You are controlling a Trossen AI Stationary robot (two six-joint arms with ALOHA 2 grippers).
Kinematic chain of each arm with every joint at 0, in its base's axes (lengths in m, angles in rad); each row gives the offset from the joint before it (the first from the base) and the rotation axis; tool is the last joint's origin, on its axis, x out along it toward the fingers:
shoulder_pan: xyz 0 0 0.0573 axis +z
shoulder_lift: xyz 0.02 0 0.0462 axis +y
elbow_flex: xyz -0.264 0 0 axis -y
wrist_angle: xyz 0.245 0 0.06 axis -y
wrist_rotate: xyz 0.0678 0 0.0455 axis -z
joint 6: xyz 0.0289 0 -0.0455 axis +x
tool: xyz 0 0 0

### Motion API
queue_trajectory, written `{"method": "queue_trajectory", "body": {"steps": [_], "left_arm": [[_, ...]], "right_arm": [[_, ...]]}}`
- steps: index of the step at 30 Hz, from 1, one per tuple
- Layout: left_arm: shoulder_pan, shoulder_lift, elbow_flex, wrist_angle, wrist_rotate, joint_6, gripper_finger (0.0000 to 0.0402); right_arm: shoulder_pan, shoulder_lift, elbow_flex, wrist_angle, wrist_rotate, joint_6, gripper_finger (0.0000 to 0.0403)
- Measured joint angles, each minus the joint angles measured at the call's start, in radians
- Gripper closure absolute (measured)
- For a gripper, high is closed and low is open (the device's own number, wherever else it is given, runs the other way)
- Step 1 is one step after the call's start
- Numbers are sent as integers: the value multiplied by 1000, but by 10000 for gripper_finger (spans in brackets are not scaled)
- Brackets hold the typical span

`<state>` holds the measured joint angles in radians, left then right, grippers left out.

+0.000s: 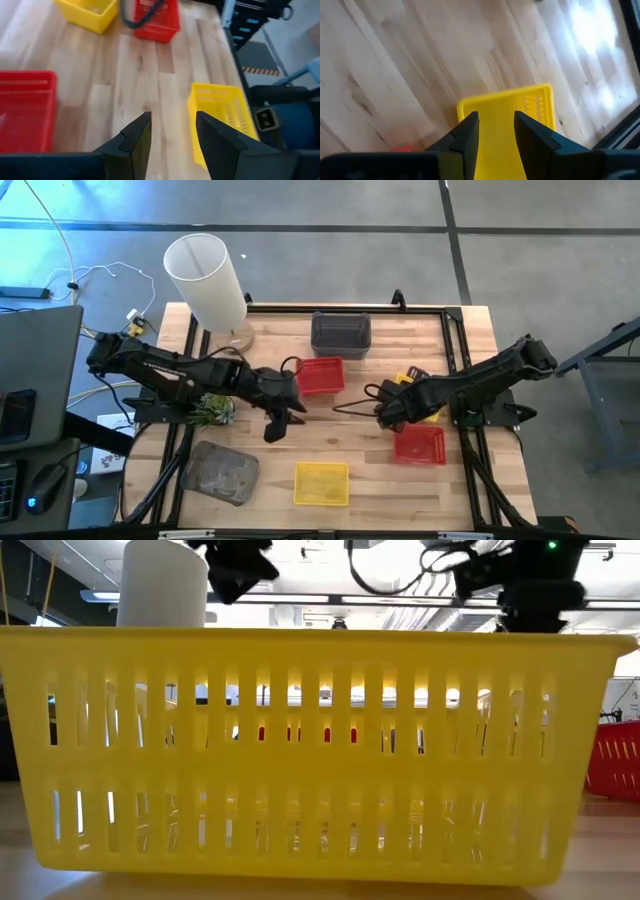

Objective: Stack baskets by color
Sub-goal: Stack the yellow bin on the stacked yellow bins

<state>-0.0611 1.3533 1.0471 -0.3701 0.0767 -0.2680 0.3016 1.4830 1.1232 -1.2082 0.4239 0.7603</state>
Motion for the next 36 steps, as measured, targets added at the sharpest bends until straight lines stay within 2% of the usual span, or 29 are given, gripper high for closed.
{"method": "queue_trajectory", "body": {"steps": [3, 9, 17, 27, 36], "left_arm": [[-43, 0, 1, 4, -17, -22, 261], [-146, 23, 1, 36, -156, -47, 261], [-244, 68, 0, 71, -253, -62, 261], [-282, 207, 1, 145, -267, -74, 261], [-283, 259, 0, 184, -245, -100, 261]], "right_arm": [[0, 0, 18, 12, 22, 29, 293], [0, 0, 23, 74, 38, 51, 293], [0, 0, 23, 164, 53, 51, 293], [0, 0, 23, 208, 80, 43, 293], [-1, 1, 23, 223, 88, 17, 293]]}}
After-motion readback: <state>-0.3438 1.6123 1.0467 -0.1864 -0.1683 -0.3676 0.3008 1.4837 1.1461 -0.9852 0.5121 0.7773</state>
